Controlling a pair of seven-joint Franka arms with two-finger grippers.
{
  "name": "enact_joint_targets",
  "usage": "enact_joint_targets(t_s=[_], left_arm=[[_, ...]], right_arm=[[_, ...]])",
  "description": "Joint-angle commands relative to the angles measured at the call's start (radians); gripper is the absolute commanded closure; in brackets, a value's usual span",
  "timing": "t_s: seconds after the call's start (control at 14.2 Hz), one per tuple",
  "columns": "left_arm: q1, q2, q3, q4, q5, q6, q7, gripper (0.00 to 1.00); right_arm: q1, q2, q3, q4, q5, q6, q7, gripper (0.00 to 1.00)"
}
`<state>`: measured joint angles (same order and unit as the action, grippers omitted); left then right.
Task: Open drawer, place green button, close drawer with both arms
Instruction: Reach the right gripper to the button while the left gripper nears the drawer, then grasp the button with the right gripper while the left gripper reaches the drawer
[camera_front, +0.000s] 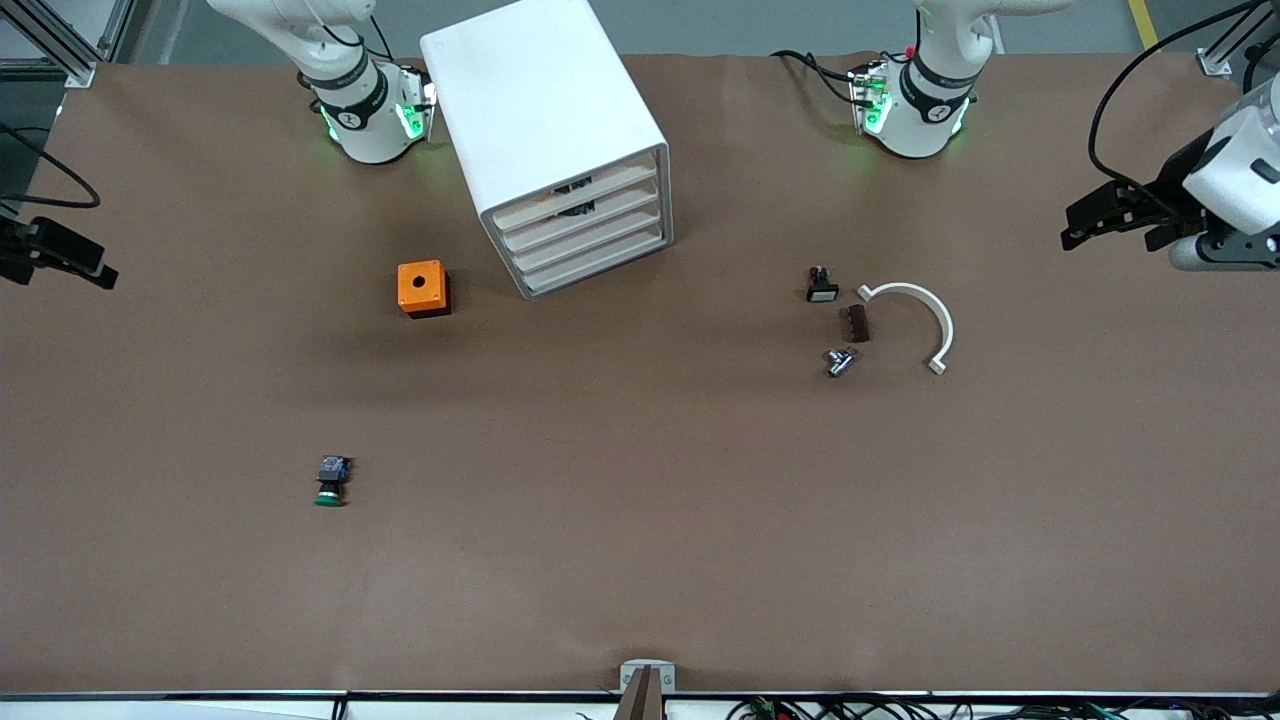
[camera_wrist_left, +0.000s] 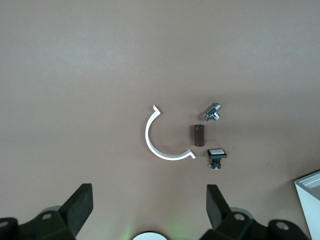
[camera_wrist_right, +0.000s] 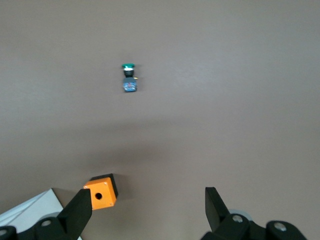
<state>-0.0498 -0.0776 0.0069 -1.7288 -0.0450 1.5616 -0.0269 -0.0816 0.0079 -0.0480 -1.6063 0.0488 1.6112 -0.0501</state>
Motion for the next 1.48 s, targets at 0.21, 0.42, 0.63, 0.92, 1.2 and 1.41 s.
enact_joint_targets(t_s=[0.21, 0.42, 0.63, 0.92, 1.2, 1.41], left_arm=[[-0.008, 0.120, -0.021, 0.023, 0.014, -0.012, -0.014, 0.00], [-0.008, 0.165, -0.022, 0.023, 0.013, -0.012, -0.015, 0.00], [-0.024, 0.206, -0.037, 0.025, 0.013, -0.015, -0.019, 0.00], [-0.090, 0.297, -0.047, 0.025, -0.009, -0.043, -0.144, 0.00], [-0.166, 0.409, -0.057, 0.095, -0.135, -0.089, -0.490, 0.00], [-0.173, 0.510, -0.059, 0.184, -0.353, -0.136, -0.877, 0.00]], right_arm=[[0.046, 0.133, 0.005, -0.038, 0.048, 0.143, 0.004, 0.00], [0.083, 0.228, 0.005, -0.044, 0.049, 0.200, 0.006, 0.00], [0.086, 0.325, 0.007, -0.043, 0.051, 0.297, 0.006, 0.00], [0.085, 0.455, 0.007, -0.040, 0.132, 0.415, 0.010, 0.00], [0.103, 0.566, 0.008, -0.038, 0.137, 0.533, 0.010, 0.00], [0.103, 0.632, 0.008, -0.038, 0.151, 0.602, 0.010, 0.00]])
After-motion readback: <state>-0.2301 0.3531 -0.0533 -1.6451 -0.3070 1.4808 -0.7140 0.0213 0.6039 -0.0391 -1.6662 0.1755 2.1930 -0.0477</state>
